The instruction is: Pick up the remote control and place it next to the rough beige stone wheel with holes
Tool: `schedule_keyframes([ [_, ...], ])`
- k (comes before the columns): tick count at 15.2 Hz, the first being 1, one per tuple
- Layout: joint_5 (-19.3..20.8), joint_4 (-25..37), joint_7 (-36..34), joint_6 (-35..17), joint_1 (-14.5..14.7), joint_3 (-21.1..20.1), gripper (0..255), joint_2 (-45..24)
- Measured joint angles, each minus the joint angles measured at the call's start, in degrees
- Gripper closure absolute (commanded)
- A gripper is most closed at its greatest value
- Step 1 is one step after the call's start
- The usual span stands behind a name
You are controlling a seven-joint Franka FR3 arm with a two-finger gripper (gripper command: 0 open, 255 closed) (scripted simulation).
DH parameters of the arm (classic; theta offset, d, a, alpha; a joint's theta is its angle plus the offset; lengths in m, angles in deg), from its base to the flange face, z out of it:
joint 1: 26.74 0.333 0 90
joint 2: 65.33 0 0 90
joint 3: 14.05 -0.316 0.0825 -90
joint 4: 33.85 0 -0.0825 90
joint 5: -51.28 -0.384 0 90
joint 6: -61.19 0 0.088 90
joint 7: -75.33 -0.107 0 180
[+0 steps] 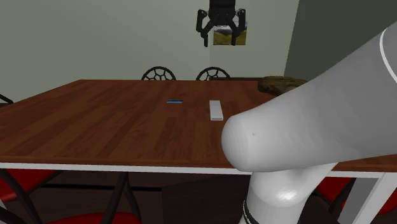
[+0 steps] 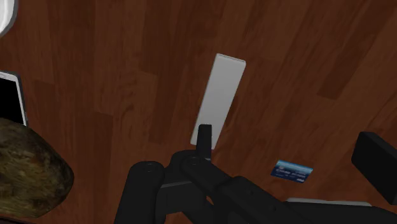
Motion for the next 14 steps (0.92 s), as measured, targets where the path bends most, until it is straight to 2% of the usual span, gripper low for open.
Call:
schedule_keyframes([
  [2, 0.1, -0.4, 0.1, -0.7, -0.1, 0.1, 0, -0.5],
  [6, 0.3, -2.9, 0.5, -6.0, -0.6, 0.8, 0, -4.8],
  [14, 0.8, -4.2, 1.1, -18.2, -1.7, 2.0, 0, -18.6],
])
